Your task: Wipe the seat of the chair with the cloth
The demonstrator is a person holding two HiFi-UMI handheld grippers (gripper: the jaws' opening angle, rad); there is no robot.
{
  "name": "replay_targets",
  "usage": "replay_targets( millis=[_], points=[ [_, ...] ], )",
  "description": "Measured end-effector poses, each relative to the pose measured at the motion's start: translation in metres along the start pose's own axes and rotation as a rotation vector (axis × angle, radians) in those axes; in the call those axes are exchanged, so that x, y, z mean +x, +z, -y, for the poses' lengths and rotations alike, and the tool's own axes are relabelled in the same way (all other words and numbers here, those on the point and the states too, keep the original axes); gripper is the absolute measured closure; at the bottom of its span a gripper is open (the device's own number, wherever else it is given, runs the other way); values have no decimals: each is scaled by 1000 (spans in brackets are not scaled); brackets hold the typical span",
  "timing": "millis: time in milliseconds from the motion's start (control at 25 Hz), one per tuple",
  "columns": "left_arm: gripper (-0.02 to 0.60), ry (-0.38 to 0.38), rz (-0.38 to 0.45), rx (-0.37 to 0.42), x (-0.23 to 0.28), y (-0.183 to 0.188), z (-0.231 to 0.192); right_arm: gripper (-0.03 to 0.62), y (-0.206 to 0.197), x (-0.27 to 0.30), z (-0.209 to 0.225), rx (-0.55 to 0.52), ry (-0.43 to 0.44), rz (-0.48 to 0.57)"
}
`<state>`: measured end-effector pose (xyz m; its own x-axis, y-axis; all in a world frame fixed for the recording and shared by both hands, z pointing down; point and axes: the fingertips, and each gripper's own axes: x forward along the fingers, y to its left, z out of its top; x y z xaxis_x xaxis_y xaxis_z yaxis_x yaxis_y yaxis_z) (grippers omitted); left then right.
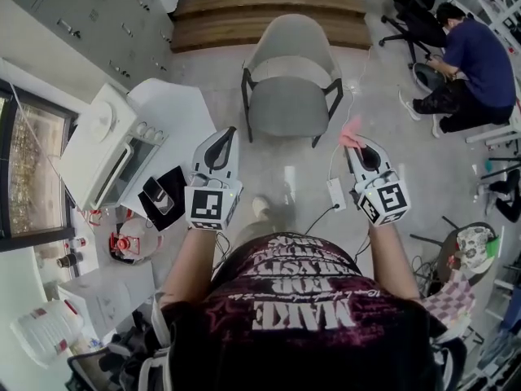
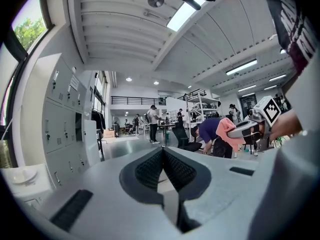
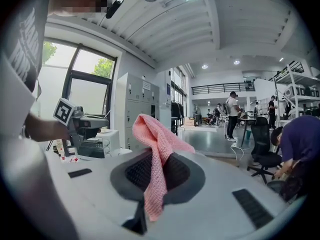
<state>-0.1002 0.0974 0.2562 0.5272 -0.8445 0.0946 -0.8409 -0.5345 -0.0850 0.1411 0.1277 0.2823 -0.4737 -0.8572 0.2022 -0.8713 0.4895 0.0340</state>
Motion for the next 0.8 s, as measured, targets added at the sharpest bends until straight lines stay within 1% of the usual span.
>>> replay_targets(
  millis=[160, 360, 520, 800],
  points=[
    [581, 2, 3, -14, 17, -2, -27, 563, 10, 29, 1, -11, -3, -12],
    [581, -7, -7, -17, 34, -10, -52, 563, 19, 60, 0, -7, -3, 3],
    [580, -10, -26, -24, 47, -18, -60, 563, 17, 81, -1, -3, 22, -8],
    [581, 12, -52, -31, 81, -30, -78, 563, 2, 130, 24, 35, 43, -8]
  ],
)
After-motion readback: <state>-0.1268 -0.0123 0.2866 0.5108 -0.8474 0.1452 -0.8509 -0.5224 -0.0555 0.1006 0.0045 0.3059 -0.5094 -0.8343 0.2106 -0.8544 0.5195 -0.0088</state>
